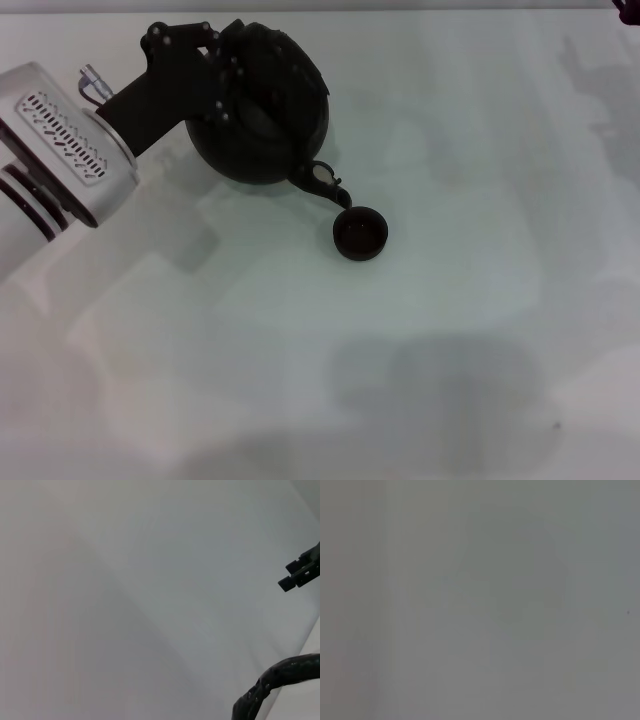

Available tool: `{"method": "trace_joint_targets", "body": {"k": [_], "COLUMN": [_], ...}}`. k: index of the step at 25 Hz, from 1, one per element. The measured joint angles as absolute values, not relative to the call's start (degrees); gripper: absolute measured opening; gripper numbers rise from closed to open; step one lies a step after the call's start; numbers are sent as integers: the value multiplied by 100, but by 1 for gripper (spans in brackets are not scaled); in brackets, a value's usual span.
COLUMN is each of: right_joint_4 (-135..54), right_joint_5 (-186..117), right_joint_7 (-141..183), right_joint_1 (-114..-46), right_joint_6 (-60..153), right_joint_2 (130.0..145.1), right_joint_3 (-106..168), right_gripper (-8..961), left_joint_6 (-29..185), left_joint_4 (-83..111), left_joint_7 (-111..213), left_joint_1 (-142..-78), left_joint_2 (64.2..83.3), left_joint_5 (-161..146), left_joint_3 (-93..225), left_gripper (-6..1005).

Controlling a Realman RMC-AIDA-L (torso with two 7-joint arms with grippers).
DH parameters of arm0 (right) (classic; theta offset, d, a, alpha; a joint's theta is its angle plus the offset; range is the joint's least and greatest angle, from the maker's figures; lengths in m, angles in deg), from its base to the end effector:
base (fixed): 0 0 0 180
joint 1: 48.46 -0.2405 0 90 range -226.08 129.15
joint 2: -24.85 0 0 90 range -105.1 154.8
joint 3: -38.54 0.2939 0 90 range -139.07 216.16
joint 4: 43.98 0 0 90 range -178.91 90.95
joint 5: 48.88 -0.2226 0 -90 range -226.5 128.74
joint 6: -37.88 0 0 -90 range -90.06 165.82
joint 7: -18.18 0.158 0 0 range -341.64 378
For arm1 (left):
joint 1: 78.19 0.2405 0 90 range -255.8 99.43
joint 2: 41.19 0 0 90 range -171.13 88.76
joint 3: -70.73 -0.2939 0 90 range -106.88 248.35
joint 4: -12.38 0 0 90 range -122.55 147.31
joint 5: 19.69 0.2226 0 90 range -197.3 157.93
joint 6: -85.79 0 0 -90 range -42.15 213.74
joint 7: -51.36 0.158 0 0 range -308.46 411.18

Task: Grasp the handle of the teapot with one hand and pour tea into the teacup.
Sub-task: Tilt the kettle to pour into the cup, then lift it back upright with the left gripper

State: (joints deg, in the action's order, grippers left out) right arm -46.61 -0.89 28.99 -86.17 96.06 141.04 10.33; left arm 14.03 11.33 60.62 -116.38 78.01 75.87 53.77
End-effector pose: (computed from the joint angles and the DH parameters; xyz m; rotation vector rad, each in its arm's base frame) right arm 0.3597 0.4344 -0.0083 -1.5877 0.5658 0.5825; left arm -0.2794 0.3943 -0.0898 -2.0840 0.3000 -0.5120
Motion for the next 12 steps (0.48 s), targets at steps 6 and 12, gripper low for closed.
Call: {"method": "trace_joint_targets", "body": {"k": [6, 12], "right_joint_4": [-4670, -4671], "right_joint_5": [-89, -89], "right_joint_7": [2899, 2898], "right_joint_1": [-8603, -8599], "right_joint_6": [9613, 9616], "right_joint_2": [14104, 14104], "right_joint_3": [1033, 1033], "right_gripper": [828, 828], "left_joint_6": [1474, 1479], "left_joint_4": [1104, 1091], "left_joint_7": [6235, 6348], "left_joint_1": [-11697, -11712], "left_joint_2": [7799, 7804], "left_joint_5": [7587, 7587], "left_joint_3": [5312, 5188], "left_gripper": [82, 83]}}
